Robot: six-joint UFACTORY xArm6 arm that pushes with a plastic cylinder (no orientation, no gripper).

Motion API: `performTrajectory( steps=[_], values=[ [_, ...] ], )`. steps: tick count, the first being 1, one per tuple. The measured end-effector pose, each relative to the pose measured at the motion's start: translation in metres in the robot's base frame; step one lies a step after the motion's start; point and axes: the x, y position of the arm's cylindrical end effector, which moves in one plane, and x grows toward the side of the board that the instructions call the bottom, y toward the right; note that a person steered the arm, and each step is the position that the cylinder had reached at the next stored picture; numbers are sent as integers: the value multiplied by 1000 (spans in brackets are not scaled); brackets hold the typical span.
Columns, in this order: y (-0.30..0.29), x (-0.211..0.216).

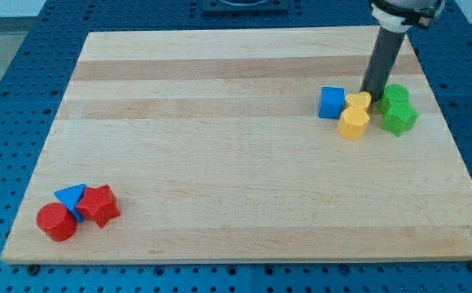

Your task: Slide the blue cube a bit down

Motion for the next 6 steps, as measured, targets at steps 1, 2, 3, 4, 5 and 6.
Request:
performTrajectory(
  steps=[1,2,3,4,5,6],
  values=[
    [-25,13],
    [-55,24],
    [-80,34],
    [-90,28],
    [-109,-8],
    [-136,-26]
  ],
)
